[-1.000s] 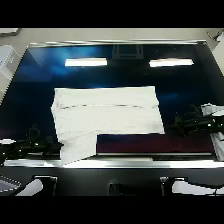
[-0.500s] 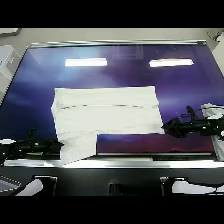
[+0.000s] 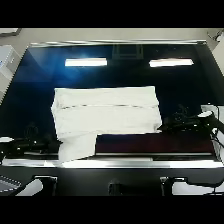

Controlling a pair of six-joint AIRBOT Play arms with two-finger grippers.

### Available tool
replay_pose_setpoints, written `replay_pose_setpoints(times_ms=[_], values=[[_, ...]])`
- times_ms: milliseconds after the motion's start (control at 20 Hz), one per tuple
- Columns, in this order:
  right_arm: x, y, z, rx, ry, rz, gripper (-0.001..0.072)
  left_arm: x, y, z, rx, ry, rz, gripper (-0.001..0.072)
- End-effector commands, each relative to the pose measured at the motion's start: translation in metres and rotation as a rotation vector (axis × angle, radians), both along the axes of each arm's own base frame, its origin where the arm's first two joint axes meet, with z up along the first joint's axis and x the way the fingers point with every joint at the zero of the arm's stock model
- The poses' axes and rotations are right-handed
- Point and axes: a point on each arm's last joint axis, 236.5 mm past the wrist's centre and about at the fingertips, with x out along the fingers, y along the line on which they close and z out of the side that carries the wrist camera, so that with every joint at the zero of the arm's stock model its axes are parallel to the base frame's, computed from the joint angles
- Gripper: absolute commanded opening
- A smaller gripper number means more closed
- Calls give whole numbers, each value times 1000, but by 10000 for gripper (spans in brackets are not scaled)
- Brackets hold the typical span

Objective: Fold the clothes and pants, and hang the long-sleeved shirts on hangers.

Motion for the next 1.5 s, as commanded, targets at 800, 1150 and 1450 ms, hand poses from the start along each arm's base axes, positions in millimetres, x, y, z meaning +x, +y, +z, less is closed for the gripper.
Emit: replay_pose_setpoints(times_ms=[800,1150,1450], values=[[208,3,138,-374,-491,-73,37,288,47,121,221,-376,-83,14],[246,5,107,-325,-494,-137,37,337,37,98,236,-375,-115,14],[262,12,46,-260,-410,-180,41,338,32,31,239,-276,-141,14]])
